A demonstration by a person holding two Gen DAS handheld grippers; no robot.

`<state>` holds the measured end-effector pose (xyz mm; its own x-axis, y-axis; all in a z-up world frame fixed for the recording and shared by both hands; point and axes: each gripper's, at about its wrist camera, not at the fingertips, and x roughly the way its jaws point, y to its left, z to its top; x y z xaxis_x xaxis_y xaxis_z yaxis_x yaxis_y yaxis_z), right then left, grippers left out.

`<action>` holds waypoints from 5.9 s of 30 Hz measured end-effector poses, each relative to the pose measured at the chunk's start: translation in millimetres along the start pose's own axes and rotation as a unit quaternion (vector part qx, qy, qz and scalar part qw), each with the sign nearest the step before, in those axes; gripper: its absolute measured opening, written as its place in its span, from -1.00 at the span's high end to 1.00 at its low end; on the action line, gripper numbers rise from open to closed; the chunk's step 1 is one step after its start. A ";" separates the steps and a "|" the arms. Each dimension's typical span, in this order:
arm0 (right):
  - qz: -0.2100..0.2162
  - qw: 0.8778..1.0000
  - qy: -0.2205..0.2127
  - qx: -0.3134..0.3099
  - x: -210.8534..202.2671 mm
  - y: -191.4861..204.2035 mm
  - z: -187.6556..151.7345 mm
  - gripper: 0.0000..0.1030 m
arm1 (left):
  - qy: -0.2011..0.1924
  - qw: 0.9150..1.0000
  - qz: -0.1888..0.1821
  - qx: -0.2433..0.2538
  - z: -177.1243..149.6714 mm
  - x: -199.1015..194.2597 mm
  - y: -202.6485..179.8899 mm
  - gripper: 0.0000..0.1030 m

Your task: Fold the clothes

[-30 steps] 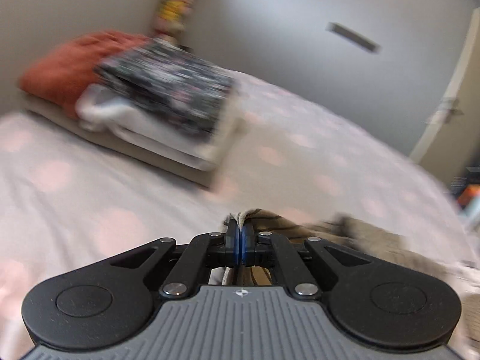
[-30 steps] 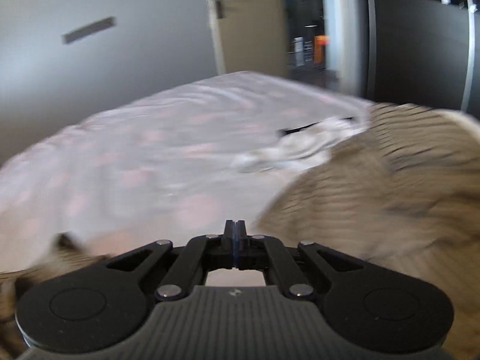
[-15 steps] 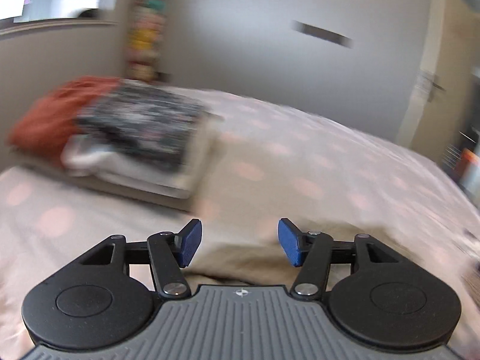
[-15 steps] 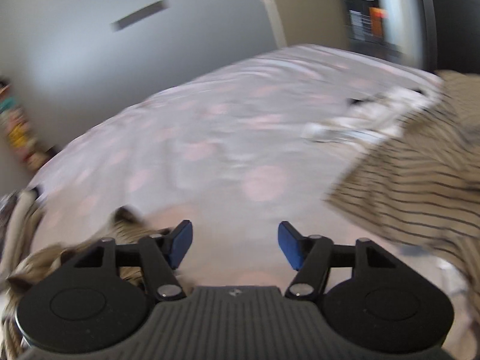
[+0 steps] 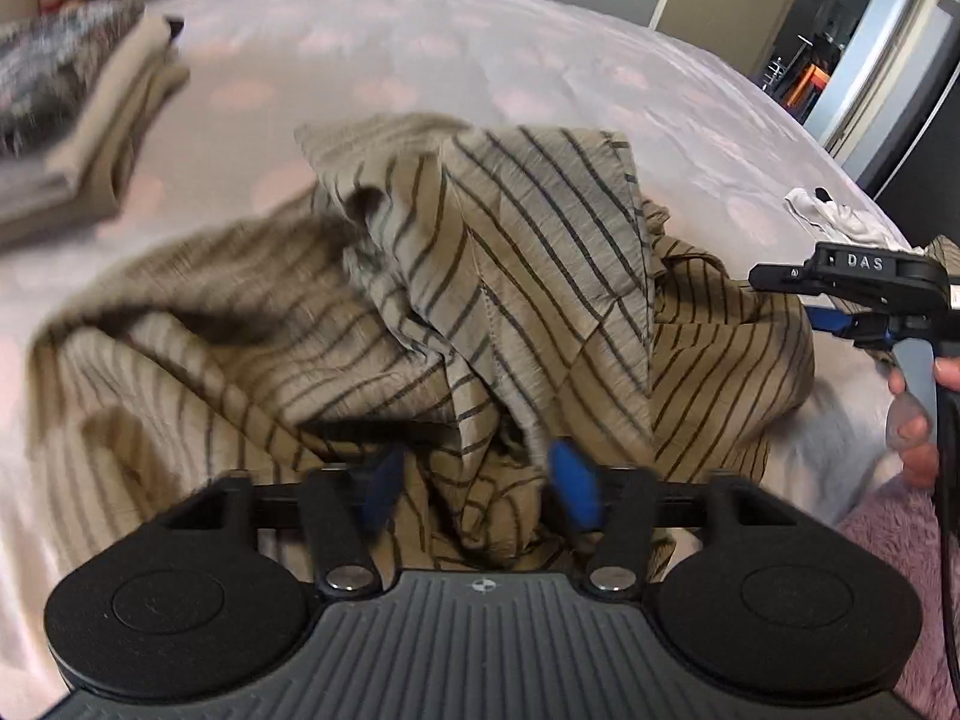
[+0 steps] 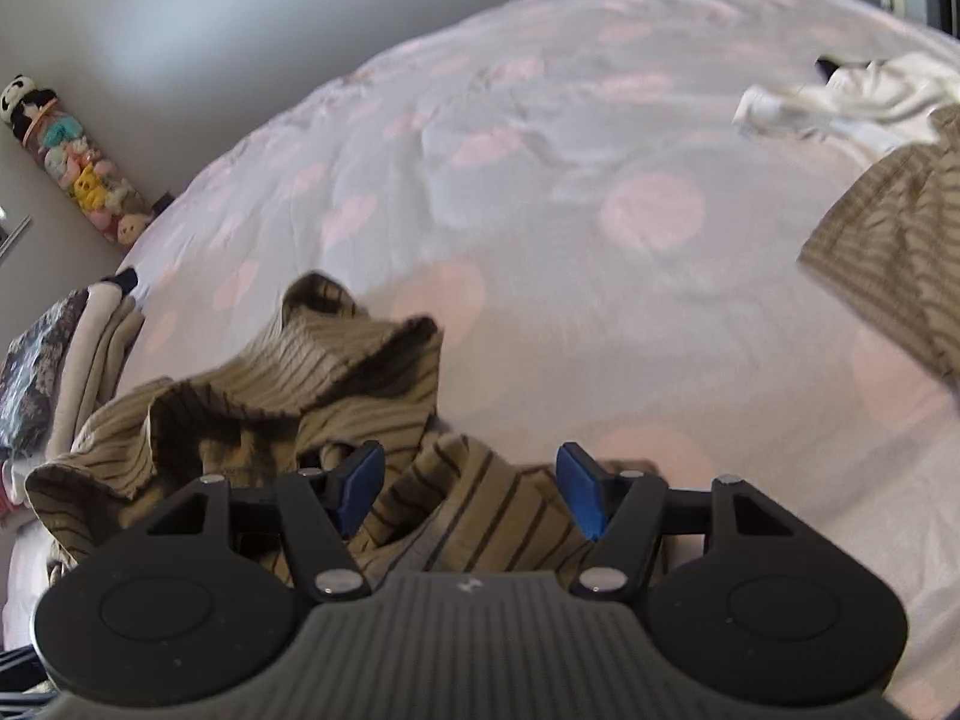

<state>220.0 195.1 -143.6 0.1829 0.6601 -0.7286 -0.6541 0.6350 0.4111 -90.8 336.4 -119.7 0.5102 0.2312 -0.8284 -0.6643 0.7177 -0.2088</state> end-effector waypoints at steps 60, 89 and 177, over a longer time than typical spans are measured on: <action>-0.163 0.976 -0.125 -0.071 -163.2 -65.0 34.5 0.32 | -0.104 0.980 0.157 0.063 68.8 -84.3 89.0 0.52; 0.085 0.985 0.045 -0.141 -75.9 99.6 -83.3 0.88 | -0.080 0.987 -0.015 0.141 -12.7 -14.5 -26.6 0.14; 0.090 0.657 0.028 -0.748 -67.4 184.1 -138.4 0.90 | -0.057 0.852 -0.038 0.519 -35.3 -39.1 -79.5 0.70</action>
<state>-14.3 212.0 -94.7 0.0033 0.6274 -0.7787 -0.6578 -0.5851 -0.4743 -77.2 247.1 -89.1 0.6188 0.1775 -0.7653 0.1840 0.9143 0.3609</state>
